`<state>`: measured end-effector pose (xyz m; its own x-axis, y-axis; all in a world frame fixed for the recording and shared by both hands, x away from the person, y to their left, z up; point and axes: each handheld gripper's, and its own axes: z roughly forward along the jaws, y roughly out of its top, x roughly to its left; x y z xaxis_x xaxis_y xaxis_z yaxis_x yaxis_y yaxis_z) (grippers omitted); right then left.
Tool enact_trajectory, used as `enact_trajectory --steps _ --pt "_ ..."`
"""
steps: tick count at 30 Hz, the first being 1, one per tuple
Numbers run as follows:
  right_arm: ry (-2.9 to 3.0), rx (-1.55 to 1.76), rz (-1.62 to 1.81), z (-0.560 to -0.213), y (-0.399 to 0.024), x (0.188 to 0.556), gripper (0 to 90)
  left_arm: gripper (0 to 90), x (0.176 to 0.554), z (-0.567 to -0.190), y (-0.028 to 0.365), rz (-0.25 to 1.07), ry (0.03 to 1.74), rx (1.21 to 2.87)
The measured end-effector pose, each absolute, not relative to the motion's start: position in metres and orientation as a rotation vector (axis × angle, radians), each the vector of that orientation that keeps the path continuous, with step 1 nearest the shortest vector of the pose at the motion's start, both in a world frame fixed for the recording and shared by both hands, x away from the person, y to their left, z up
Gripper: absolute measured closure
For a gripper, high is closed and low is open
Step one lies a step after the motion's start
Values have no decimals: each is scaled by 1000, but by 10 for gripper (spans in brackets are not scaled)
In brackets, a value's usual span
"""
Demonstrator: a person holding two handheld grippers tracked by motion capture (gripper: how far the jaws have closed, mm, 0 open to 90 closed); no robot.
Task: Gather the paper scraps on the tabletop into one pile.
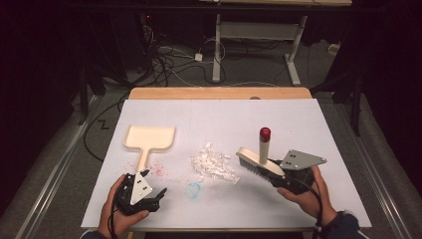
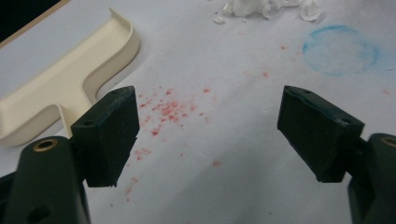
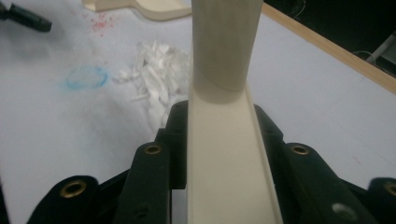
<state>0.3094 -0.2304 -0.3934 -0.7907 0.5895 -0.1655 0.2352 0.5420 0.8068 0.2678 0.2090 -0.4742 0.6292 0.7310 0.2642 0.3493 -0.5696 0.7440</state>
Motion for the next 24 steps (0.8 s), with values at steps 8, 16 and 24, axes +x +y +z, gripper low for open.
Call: enact_trajectory --steps 8,16,24 --pt "2516 644 1104 -410 -240 292 679 198 269 -475 207 743 831 2201" --pt "2545 505 1122 -427 -196 317 680 199 272 -477 204 736 821 2209" --pt "2473 475 1202 -424 -155 341 680 195 272 -477 207 727 821 2203"
